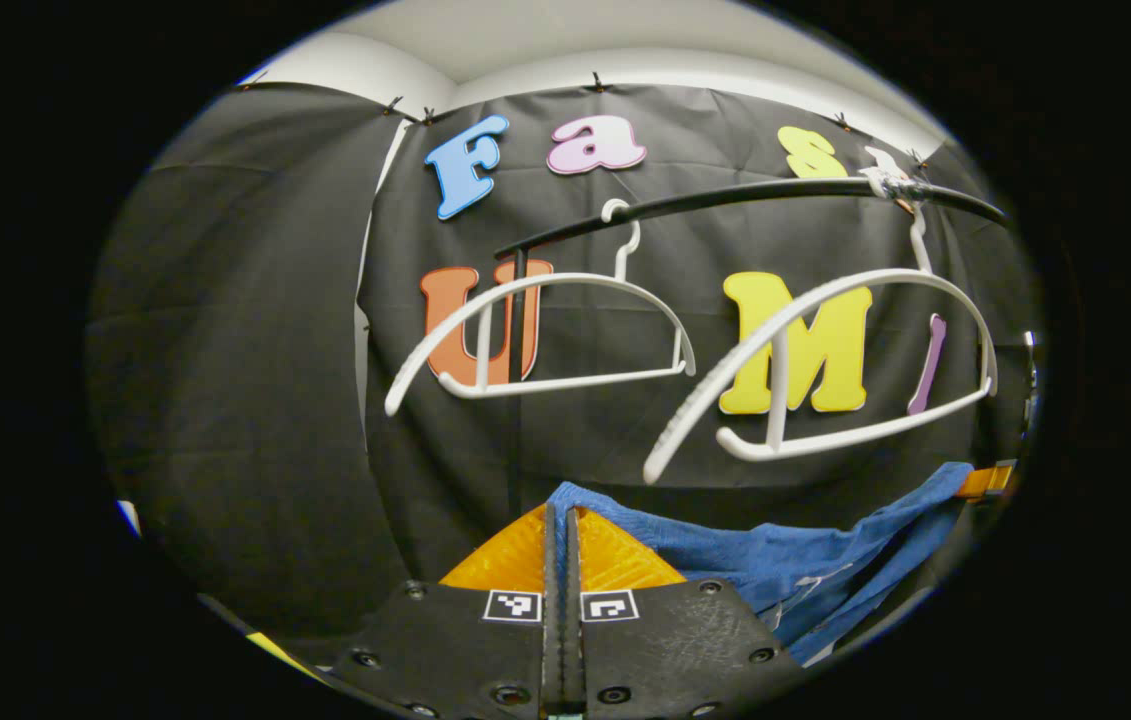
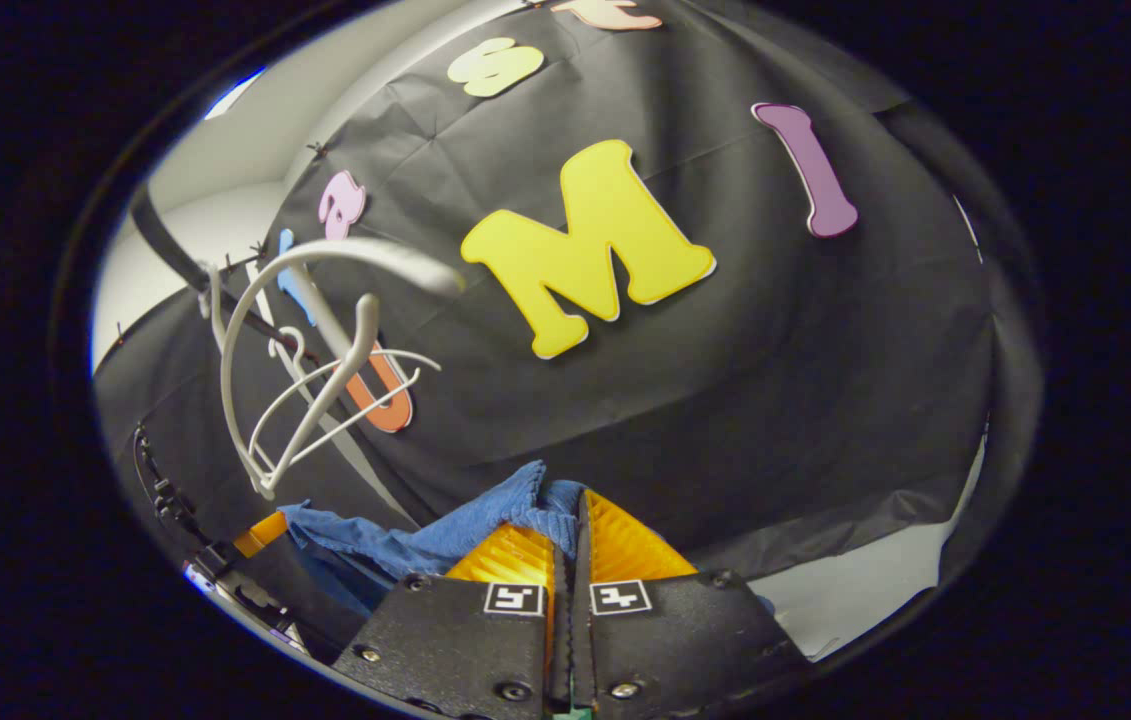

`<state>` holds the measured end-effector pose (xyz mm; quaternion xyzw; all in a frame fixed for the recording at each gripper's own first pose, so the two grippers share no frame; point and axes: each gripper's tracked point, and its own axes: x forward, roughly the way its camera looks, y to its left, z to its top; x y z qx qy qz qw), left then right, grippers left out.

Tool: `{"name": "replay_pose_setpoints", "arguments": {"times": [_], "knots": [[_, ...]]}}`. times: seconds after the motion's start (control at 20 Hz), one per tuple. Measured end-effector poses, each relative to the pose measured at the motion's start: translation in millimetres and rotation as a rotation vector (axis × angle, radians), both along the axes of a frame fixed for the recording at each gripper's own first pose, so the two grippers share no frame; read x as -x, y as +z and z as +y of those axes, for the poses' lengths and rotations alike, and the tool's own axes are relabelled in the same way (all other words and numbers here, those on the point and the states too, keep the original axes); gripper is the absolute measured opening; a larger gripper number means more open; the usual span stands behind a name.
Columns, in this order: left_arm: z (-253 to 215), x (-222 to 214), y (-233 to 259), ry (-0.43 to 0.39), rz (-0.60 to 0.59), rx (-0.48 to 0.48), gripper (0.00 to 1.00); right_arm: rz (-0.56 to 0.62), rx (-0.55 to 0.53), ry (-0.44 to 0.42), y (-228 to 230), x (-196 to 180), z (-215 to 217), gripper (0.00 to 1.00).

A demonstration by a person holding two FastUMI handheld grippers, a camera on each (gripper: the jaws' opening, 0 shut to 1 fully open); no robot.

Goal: Grasp the clothes on the hanger with both hands and then place them into the laundry hamper below.

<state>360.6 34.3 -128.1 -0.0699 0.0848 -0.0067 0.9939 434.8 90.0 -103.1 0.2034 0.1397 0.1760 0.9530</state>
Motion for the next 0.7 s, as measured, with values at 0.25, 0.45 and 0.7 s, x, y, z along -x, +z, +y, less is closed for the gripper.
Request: {"name": "replay_pose_setpoints", "arguments": {"times": [0.25, 0.45, 0.7], "knots": [[-28.5, 30.3, -18.4, -0.076, 0.054, -0.016, 0.0, -0.008, 0.071, 0.048, -10.1, 38.9, 40.5, 0.04], [-56.5, 55.6, -21.2, -0.144, 0.065, -0.03, 0.0, -0.028, 0.113, 0.087, -9.6, 71.4, 74.4, 0.04], [-79.2, 83.1, -48.9, -0.188, 0.118, -0.012, 0.0, -0.032, 0.192, 0.146, -33.0, 105.3, 116.4, 0.04]]}}
